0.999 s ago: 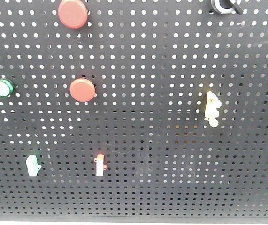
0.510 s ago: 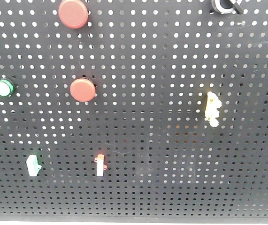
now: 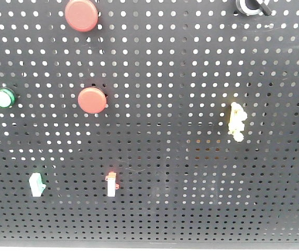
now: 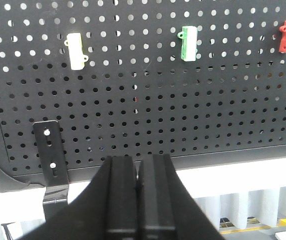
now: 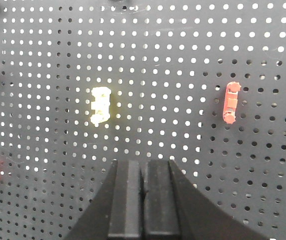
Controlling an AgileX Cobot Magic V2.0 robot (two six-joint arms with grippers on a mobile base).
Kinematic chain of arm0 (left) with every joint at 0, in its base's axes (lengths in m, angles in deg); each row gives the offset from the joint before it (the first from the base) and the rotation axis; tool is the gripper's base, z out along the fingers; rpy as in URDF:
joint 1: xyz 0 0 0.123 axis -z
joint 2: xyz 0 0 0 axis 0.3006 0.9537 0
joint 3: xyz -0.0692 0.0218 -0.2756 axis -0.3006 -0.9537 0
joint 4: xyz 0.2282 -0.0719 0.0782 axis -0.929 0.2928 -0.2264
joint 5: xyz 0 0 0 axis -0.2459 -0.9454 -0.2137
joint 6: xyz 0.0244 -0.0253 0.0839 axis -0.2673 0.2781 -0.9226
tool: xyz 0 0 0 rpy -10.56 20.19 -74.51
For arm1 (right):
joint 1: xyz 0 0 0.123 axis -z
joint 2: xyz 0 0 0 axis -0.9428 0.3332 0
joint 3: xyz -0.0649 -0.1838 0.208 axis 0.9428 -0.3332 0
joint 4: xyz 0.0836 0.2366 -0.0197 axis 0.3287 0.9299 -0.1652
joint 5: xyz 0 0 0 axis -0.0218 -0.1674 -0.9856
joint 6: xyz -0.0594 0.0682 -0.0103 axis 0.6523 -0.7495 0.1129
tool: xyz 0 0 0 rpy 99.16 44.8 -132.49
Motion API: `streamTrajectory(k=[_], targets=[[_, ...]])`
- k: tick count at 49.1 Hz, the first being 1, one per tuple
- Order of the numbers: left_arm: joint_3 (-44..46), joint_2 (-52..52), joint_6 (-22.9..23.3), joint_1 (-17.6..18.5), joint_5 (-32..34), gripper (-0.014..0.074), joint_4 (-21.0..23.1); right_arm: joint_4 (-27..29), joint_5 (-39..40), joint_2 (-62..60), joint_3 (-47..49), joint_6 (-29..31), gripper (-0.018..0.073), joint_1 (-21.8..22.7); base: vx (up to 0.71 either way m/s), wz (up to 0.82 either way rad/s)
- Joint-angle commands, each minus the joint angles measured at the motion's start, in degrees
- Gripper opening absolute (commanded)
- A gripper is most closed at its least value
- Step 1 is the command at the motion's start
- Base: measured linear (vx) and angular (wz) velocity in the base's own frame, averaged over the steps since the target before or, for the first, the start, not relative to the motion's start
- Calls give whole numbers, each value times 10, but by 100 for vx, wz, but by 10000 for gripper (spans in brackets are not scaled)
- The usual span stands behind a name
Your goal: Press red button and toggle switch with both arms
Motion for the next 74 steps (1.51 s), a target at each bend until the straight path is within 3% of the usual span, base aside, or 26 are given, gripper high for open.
streamTrajectory(k=[1, 25, 30, 31, 32, 36, 40, 45, 53, 74], targets=[[-20, -10, 4, -1, 47, 2, 5, 2, 34, 7, 13, 5, -3, 2, 0, 0], [-20, -10, 4, -1, 47, 2, 5, -1, 32, 9, 11, 4, -3, 2, 0, 0], [-20, -10, 4, -1, 47, 2, 5, -64, 30, 10, -18, -43, -3, 2, 0, 0], [-20, -10, 4, -1, 47, 2, 5, -92, 27, 10, -27, -68, -3, 2, 0, 0], [-20, -10, 4, -1, 47, 2, 5, -276, 17, 10, -77, -283, -3, 23, 0, 0], [-20, -10, 4, -1, 47, 2, 5, -393, 18, 9, -106, -446, -3, 58, 0, 0], [-20, -10, 4, -1, 47, 2, 5, -454, 18, 1, -135, -535, -3, 91, 0, 0], [-20, -10, 4, -1, 47, 2, 5, -457, 24, -30, -180, -535, -3, 120, 0, 0], [-20, -9, 4, -1, 47, 2, 5, -444, 35, -105, -247, -488, -3, 122, 0, 0], [-19, -9, 4, -2, 46, 2, 5, -433, 19, -102, -244, -485, -3, 122, 0, 0]])
